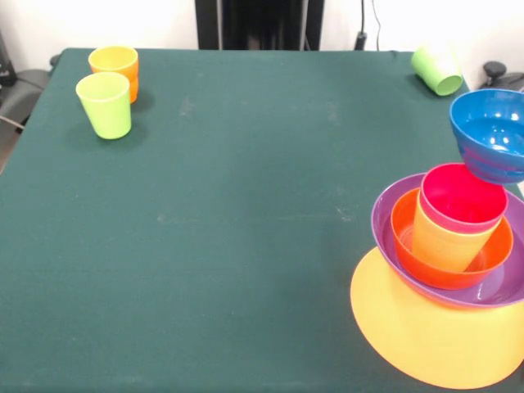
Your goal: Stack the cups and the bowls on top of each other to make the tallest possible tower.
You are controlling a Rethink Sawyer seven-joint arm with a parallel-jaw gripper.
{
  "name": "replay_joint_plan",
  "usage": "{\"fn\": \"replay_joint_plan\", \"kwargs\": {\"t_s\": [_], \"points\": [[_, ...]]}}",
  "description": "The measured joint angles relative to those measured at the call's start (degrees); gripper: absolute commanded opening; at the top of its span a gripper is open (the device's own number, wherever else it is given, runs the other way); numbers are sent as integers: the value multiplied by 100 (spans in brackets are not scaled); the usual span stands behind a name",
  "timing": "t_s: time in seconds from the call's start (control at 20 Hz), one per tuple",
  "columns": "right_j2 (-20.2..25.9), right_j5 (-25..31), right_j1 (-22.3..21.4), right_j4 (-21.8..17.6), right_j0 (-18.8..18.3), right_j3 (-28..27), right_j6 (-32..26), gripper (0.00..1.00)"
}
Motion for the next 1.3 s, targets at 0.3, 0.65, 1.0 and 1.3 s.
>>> {"fn": "replay_joint_plan", "kwargs": {"t_s": [0.3,0.65,1.0,1.3], "points": [[-298,-142,124,1,37,-65,6,0],[-744,-247,307,319,-32,-294,6,0],[-1242,-248,438,957,-181,-496,6,0],[-1896,-249,537,1622,-324,-547,6,0]]}}
